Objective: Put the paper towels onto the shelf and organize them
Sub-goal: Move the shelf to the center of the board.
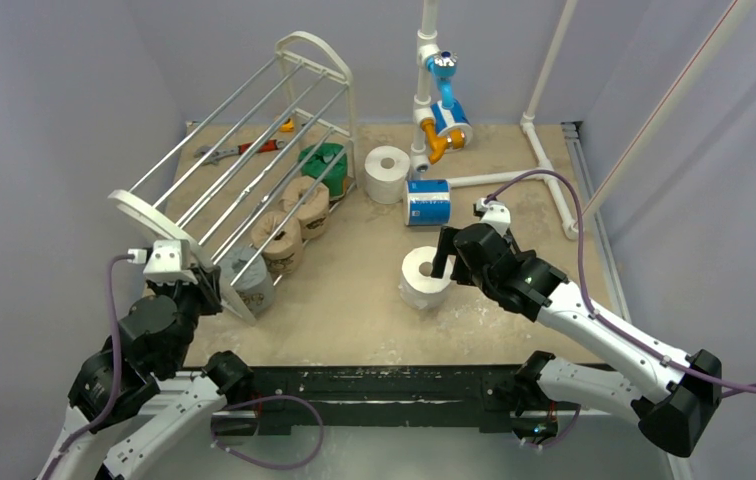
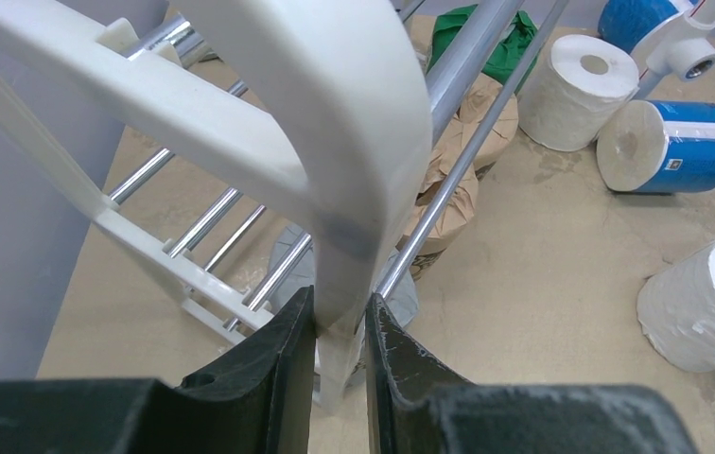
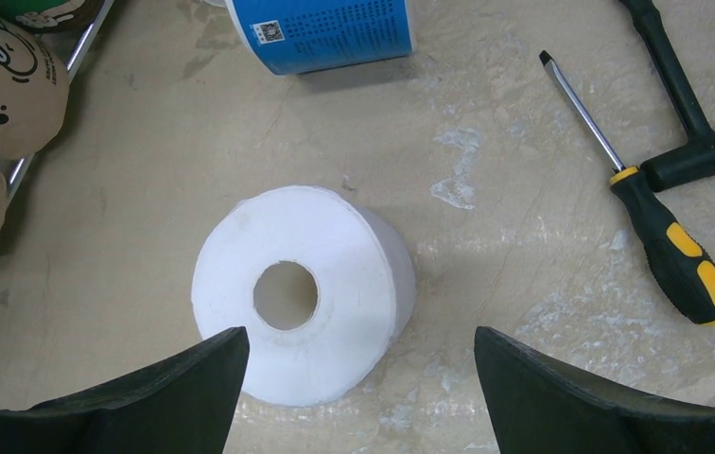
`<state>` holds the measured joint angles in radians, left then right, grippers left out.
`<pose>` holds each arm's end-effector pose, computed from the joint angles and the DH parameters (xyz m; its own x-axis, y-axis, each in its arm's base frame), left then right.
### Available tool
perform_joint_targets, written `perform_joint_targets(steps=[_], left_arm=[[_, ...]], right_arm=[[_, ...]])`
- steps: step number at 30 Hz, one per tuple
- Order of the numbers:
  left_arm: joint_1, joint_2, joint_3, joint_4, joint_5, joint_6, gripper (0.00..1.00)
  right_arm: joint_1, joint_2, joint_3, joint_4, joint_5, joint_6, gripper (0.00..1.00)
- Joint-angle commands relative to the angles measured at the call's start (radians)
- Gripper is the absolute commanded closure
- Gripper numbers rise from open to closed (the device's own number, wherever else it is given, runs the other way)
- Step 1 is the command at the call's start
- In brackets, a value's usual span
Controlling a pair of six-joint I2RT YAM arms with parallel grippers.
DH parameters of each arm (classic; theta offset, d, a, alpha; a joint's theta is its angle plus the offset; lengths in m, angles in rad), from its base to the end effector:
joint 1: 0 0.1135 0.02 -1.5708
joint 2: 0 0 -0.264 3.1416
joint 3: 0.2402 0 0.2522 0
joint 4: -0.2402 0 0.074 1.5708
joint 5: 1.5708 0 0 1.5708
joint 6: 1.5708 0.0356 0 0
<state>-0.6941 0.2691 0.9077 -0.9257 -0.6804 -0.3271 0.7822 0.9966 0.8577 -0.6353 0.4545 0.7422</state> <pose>0.0327 0.0019 0.3491 -0.2169 -0.1444 -0.9655 -0.0382 0.9895 -0.1394 0.1552 0.1322 0.2866 -0.6430 0.2172 -0.7344 0.0326 0.9658 0.2571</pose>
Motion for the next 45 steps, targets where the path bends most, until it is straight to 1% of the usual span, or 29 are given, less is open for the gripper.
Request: perform_joint_targets(steps=[1,3,4,5,6,8,12,16,21,24,29,31,33,35,36,38,40,42,45], left_arm=[[0.006,-0.021,0.043,-0.057,-0.070,-0.055,0.86],[0.007,-0.028,0.050,-0.066,-0.074,-0.058,0.68],[0.007,-0.032,0.056,-0.071,-0.078,-0.059,0.55],[0.007,-0.035,0.062,-0.078,-0.085,-0.061,0.47],[0.006,-0.036,0.074,-0.086,-0.091,-0.061,0.41],[0.007,-0.033,0.105,-0.107,-0.091,-0.060,0.35],[0.007,-0.009,0.182,-0.166,-0.035,-0.060,0.29],[0.006,0.032,0.273,-0.243,0.108,-0.068,0.27],[0.006,0.098,0.377,-0.354,0.301,-0.049,0.30],[0.007,0.105,0.442,-0.394,0.391,-0.042,0.35],[0.007,0.073,0.540,-0.384,0.501,-0.021,0.45],[0.007,0.059,0.560,-0.343,0.570,-0.007,0.46],[0.007,0.040,0.556,-0.265,0.642,0.003,0.46],[0.007,0.028,0.537,-0.174,0.695,0.005,0.45],[0.007,0.027,0.527,-0.125,0.709,0.007,0.44],[0.007,0.032,0.507,-0.035,0.711,0.011,0.44],[0.007,0.035,0.485,0.055,0.699,0.016,0.43],[0.007,0.029,0.463,0.149,0.685,0.019,0.42],[0.007,0.011,0.428,0.267,0.618,0.013,0.41]], right_arm=[[-0.006,-0.002,-0.003,0.017,0.027,0.019,0.10],[-0.006,-0.004,-0.002,0.017,0.024,0.020,0.10],[-0.006,-0.003,-0.001,0.017,0.023,0.021,0.10],[-0.006,-0.004,0.003,0.016,0.022,0.021,0.10],[-0.007,-0.004,0.004,0.015,0.022,0.020,0.10],[-0.006,-0.003,0.009,0.012,0.022,0.019,0.10],[-0.006,-0.001,0.017,0.011,0.021,0.015,0.10],[-0.006,0.009,0.028,0.014,0.008,0.000,0.10],[-0.006,0.016,0.047,0.007,0.001,-0.035,0.10],[-0.006,0.011,0.057,0.005,0.006,-0.046,0.10],[-0.007,0.014,0.076,0.001,0.006,-0.063,0.09],[-0.008,0.017,0.081,-0.002,0.011,-0.068,0.09],[-0.013,0.022,0.088,-0.010,0.027,-0.066,0.09],[-0.052,0.022,0.085,-0.013,0.016,-0.068,0.09],[-0.088,0.020,0.077,-0.005,-0.018,-0.076,0.10],[-0.188,0.010,0.050,0.030,-0.117,-0.097,0.11],[-0.251,0.007,0.019,0.062,-0.203,-0.121,0.13],[-0.277,0.021,0.002,0.083,-0.292,-0.139,0.16],[-0.282,0.032,-0.032,0.133,-0.375,-0.143,0.19]])
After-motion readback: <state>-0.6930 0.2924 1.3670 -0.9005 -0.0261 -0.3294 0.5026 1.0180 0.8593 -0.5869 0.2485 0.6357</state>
